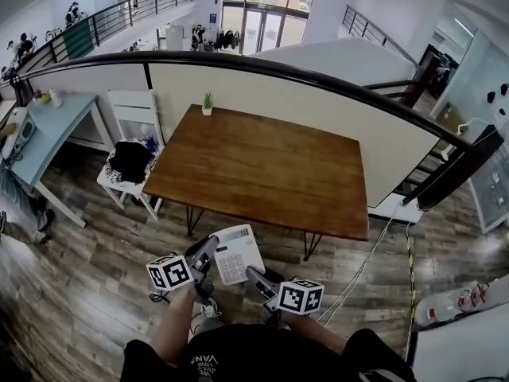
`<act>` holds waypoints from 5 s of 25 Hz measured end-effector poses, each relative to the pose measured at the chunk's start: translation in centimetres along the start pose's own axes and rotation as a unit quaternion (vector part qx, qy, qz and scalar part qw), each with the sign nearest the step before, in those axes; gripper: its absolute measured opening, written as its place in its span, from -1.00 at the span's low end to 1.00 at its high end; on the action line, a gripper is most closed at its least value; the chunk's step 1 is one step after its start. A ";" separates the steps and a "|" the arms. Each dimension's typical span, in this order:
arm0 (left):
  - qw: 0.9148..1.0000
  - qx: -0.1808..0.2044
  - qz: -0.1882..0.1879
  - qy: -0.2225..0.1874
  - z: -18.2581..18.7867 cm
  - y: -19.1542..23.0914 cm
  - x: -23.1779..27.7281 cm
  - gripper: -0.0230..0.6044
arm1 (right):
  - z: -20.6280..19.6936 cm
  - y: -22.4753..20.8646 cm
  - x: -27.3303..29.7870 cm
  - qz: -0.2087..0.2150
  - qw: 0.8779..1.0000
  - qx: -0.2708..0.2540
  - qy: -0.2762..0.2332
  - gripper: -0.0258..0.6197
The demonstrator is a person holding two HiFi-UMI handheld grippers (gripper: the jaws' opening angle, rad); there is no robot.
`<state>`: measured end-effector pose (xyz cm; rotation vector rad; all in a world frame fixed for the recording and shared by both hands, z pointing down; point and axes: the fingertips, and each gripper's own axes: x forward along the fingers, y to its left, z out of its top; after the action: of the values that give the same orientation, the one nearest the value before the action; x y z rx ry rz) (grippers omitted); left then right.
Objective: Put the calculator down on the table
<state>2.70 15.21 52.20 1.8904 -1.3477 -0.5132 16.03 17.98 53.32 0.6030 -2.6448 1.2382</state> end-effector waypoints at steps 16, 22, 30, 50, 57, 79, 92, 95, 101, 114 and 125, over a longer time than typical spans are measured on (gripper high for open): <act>0.997 0.016 -0.049 0.063 10.5 8.5 1.8 -0.76 | 3.2 2.5 12.8 -0.044 0.997 0.027 -0.061 -0.41; 0.995 0.017 -0.065 0.069 12.3 9.8 2.4 -0.76 | 3.7 2.8 14.9 -0.058 0.996 0.031 -0.068 -0.41; 0.996 0.013 -0.059 0.061 13.6 11.5 4.7 -0.76 | 5.8 1.2 16.9 -0.054 0.997 0.023 -0.059 -0.41; 0.999 0.013 -0.022 0.033 18.3 14.2 17.5 -0.76 | 17.5 -8.0 21.2 -0.020 1.000 -0.004 -0.013 -0.41; 1.000 0.007 -0.003 0.014 19.4 15.9 20.5 -0.76 | 20.0 -10.8 23.1 -0.006 1.000 -0.014 0.006 -0.41; 0.992 0.030 -0.041 0.120 26.5 25.5 29.6 -0.76 | 24.9 -16.0 35.2 -0.071 0.997 0.034 -0.016 -0.41; 0.976 0.056 -0.080 0.197 28.0 30.3 36.7 -0.76 | 27.4 -20.7 40.2 -0.123 0.989 0.066 -0.042 -0.41; 0.972 0.063 -0.085 0.210 28.2 31.3 38.3 -0.76 | 27.9 -22.0 41.2 -0.132 0.988 0.068 -0.044 -0.41; 0.965 0.092 -0.095 0.228 28.3 33.2 41.5 -0.76 | 28.6 -24.6 43.4 -0.153 0.985 0.065 -0.046 -0.41; 0.965 0.109 -0.089 0.222 28.9 36.7 46.2 -0.75 | 30.6 -28.8 46.7 -0.191 0.980 0.051 -0.035 -0.41; 0.960 0.153 -0.070 0.226 29.2 37.6 47.6 -0.75 | 31.2 -29.9 48.0 -0.238 0.971 0.005 0.017 -0.38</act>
<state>-23.49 -45.13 66.60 2.1941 -1.0350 0.0735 -13.98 -37.03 68.86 1.1239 -2.2690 1.0983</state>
